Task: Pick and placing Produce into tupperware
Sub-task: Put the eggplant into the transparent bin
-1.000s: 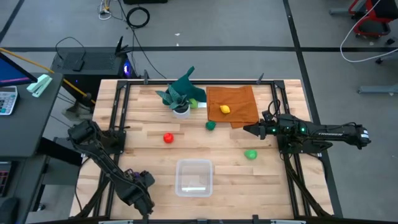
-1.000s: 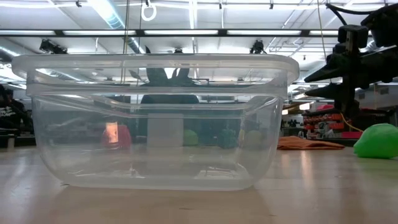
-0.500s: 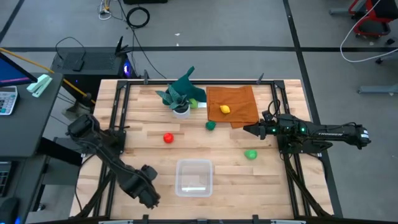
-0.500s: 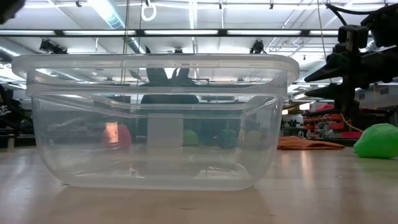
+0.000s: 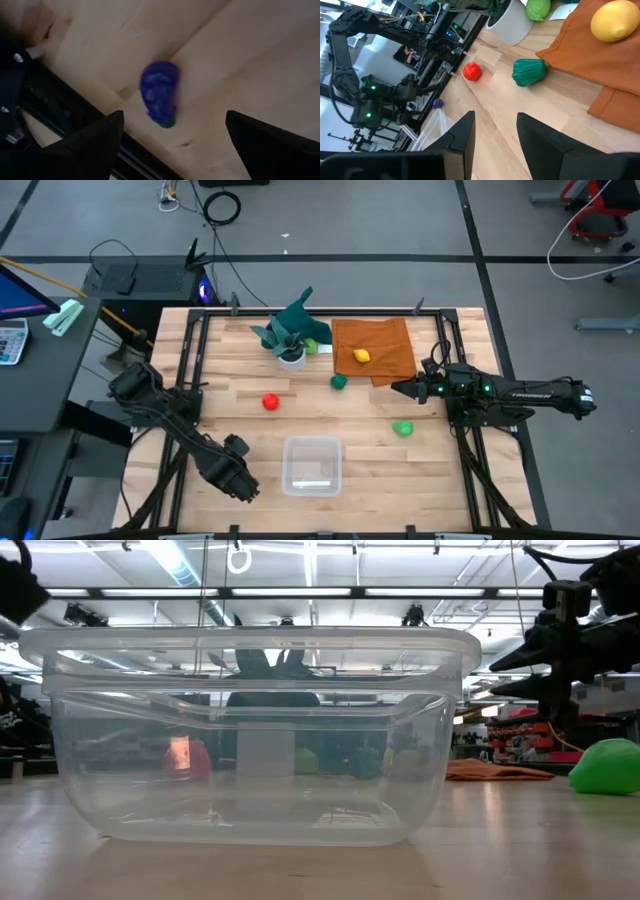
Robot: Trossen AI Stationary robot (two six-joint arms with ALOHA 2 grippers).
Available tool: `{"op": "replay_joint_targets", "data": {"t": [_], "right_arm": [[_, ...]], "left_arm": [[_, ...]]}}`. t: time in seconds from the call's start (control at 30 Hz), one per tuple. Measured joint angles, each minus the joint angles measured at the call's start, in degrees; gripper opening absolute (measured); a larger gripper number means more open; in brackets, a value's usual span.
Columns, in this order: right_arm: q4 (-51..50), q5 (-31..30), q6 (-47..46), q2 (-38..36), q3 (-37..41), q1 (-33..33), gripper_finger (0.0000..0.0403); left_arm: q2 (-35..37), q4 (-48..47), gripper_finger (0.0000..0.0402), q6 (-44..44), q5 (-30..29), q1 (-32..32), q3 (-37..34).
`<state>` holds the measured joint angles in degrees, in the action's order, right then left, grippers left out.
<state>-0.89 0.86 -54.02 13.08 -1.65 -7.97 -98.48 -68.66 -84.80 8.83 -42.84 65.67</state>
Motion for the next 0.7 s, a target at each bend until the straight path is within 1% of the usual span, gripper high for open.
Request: {"op": "replay_joint_targets", "data": {"t": [0.13, 0.27, 0.43, 0.53, 0.7], "right_arm": [[0.0, 0.0, -0.3, 0.0, 0.0, 0.0, 0.0112], [0.0, 0.0, -1.8, 0.0, 0.0, 0.0, 0.0112], [0.0, 0.0, -1.9, 0.0, 0.0, 0.0, 0.0112], [0.0, 0.0, -2.7, 0.0, 0.0, 0.0, 0.0112], [0.0, 0.0, -3.6, 0.0, 0.0, 0.0, 0.0112]], "left_arm": [[0.0, 2.3, 0.0357, 0.0, 0.7, 0.2, -2.2], [0.0, 7.8, 0.0357, -0.4, 2.5, 0.1, -5.5], [0.0, 7.8, 0.0357, -0.8, 3.1, 0.1, -8.2], [1.3, 9.7, 0.0357, -1.1, 3.8, 0.1, -10.7], [5.9, 18.0, 0.0357, -4.9, 5.3, 0.1, -17.1]]}}
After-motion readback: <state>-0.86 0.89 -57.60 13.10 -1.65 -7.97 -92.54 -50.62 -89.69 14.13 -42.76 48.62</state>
